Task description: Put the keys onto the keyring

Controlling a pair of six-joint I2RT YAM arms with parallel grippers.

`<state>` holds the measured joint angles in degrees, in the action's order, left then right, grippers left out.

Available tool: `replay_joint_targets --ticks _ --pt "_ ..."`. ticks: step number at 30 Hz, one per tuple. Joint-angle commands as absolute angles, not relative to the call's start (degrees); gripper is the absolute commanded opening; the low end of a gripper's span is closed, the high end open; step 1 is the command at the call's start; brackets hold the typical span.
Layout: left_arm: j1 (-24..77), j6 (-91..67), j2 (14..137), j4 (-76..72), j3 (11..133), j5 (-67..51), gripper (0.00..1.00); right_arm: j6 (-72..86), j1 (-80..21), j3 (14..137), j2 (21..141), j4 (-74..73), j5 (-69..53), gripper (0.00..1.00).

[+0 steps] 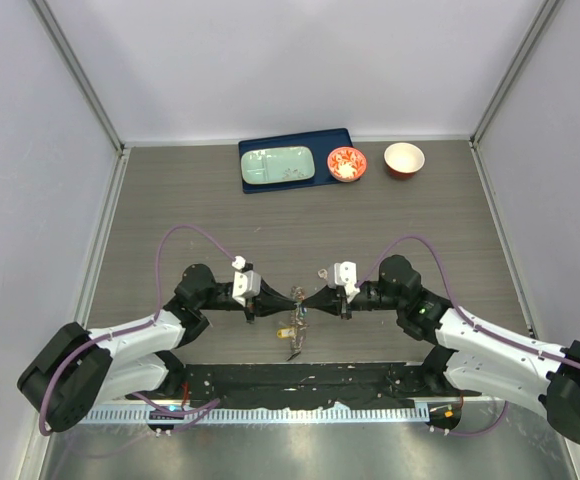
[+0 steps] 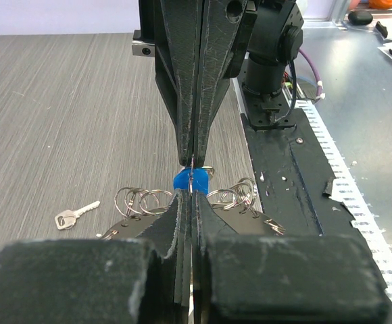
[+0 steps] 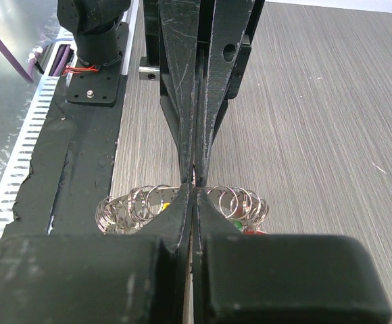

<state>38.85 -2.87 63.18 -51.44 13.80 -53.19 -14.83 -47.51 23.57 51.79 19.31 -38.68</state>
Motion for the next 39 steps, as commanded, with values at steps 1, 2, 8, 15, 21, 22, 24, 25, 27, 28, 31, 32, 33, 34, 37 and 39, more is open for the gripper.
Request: replay_joint_targets --ticks 1,2,8,15,21,22,24,25,27,28,31,32,33,34,37,39 --pt "38.58 -3.25 63.37 -57.92 16.26 -54.14 0.00 -14.59 -47.72 24.79 52.29 21.97 -39.37 0.01" --pt "38.67 -3.34 63.46 -58.18 16.35 -53.97 0.00 -14.50 -47.72 24.79 52.38 21.89 -39.55 0.01" --pt "38.58 -4.74 64.77 -61.43 16.09 -53.79 0.00 -14.41 -47.72 25.05 53.17 21.88 -40.17 0.01" --pt "38.67 -7.82 66.71 -66.26 15.91 -53.70 0.00 -14.33 -47.81 25.22 53.96 22.15 -40.17 0.01" --pt "38.67 -8.88 67.76 -66.97 16.26 -53.79 0.00 -14.33 -47.72 25.22 53.53 22.24 -39.72 0.01" --pt "38.67 -9.05 67.94 -66.45 16.43 -53.70 0.00 -14.24 -47.81 25.31 53.53 22.24 -39.99 0.01" --pt "38.67 -9.14 68.46 -65.57 17.05 -54.23 0.00 -14.06 -47.81 25.49 53.87 22.59 -40.08 0.01" --pt "38.67 -9.31 68.64 -65.04 17.14 -54.49 0.00 -13.98 -47.81 25.66 53.96 22.59 -40.08 0.01" --pt "38.67 -9.67 69.08 -64.43 17.31 -54.58 0.00 -13.80 -47.81 26.01 54.23 22.41 -40.43 0.01" --pt "38.67 -9.75 69.17 -63.99 17.66 -54.67 0.00 -13.62 -47.90 26.10 54.40 22.33 -40.52 0.01" --pt "38.76 -9.32 69.35 -61.70 18.37 -55.02 0.00 -13.71 -47.81 27.07 55.28 20.84 -40.43 0.01" --pt "38.93 -9.14 69.26 -61.26 18.54 -55.11 0.00 -13.80 -47.90 27.77 55.46 20.40 -40.34 0.01" --pt "39.02 -8.71 69.08 -60.22 18.63 -55.02 0.00 -13.80 -47.81 28.03 55.63 19.96 -40.34 0.01" --pt "39.11 -8.44 68.65 -59.60 18.89 -54.85 0.00 -13.80 -47.81 28.21 56.16 19.69 -40.34 0.01" --pt "39.46 -7.30 67.59 -56.52 19.33 -54.58 0.00 -14.06 -47.99 29.27 57.04 18.29 -39.90 0.01" --pt "39.55 -7.03 66.98 -55.64 19.42 -54.06 0.00 -14.15 -48.16 29.88 57.83 17.84 -39.47 0.01"
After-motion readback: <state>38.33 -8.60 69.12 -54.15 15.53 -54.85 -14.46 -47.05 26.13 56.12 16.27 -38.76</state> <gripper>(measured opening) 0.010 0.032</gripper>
